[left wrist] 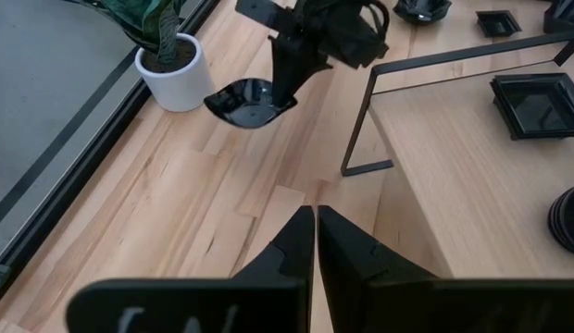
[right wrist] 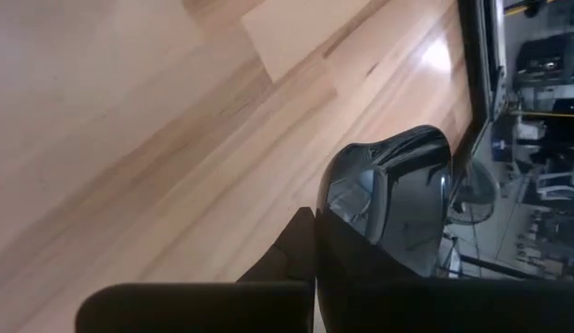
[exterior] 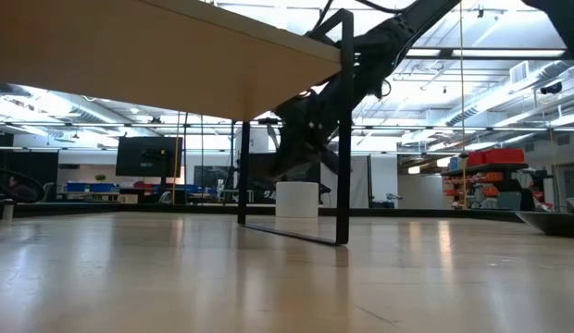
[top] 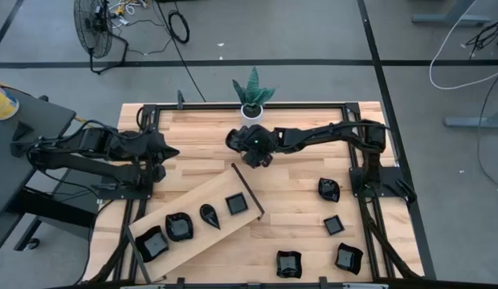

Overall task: Pick & Place Mini shaped plates
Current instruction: Stack the black leaf shaped on top of the black leaf shaped on the shelf

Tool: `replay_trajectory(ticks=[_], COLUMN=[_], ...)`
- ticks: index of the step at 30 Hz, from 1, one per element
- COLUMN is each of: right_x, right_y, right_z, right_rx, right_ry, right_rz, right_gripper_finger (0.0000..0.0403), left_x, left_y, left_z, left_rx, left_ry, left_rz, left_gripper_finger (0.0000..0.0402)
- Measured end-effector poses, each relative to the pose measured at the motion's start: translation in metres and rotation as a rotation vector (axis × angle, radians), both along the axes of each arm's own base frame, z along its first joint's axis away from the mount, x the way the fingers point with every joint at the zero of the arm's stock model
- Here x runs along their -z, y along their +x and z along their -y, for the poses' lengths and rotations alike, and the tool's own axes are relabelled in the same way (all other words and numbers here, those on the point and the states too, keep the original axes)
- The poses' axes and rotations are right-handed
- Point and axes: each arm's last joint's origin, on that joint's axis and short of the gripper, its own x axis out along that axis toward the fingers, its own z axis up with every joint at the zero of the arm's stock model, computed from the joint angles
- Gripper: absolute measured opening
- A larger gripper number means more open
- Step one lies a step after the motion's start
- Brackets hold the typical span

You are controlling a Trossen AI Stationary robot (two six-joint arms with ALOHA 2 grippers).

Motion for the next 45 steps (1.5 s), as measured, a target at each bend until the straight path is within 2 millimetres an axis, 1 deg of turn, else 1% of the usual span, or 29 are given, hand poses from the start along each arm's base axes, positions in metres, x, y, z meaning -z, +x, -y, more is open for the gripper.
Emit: replay_trajectory(ticks=[4, 7, 11, 16, 25, 33, 37, 41, 45], right_x=[0.006, 0.014, 0.026, 0.035, 0.036, 0.036, 0.043, 0.047, 0.047], right_y=[0.006, 0.010, 0.013, 0.017, 0.017, 0.014, 0.013, 0.014, 0.014], right_z=[0.001, 0.001, 0.002, 0.003, 0.003, 0.015, 0.023, 0.024, 0.023], right_rx=[-0.002, -0.014, -0.014, -0.022, -0.080, -0.072, -0.053, -0.051, -0.069], right_ry=[-0.004, 0.004, 0.006, 0.010, 0.069, 0.090, 0.093, 0.091, 0.111], right_rz=[0.032, 0.046, 0.036, 0.055, 0.063, 0.067, 0.053, 0.053, 0.059], right_gripper_finger=[0.0000, 0.0000, 0.0000, 0.0001, 0.0007, 0.0008, 0.0008, 0.0008, 0.0009], left_x=[0.000, 0.000, 0.000, 0.000, 0.000, 0.000, 0.000, 0.000, 0.000], left_y=[0.000, 0.000, 0.000, 0.000, 0.000, 0.000, 0.000, 0.000, 0.000], left_z=[0.000, 0.000, 0.000, 0.000, 0.000, 0.000, 0.000, 0.000, 0.000], left_rx=[-0.001, -0.001, -0.002, -0.002, -0.002, -0.002, -0.003, -0.003, -0.003], left_ry=[0.002, 0.002, 0.003, 0.003, 0.003, 0.003, 0.003, 0.002, 0.002], left_rz=[0.000, -0.001, -0.001, -0.001, -0.002, -0.002, -0.001, -0.001, 0.000], left_gripper_finger=[0.0023, 0.0023, 0.0023, 0.0023, 0.0023, 0.0023, 0.0023, 0.0023, 0.0023])
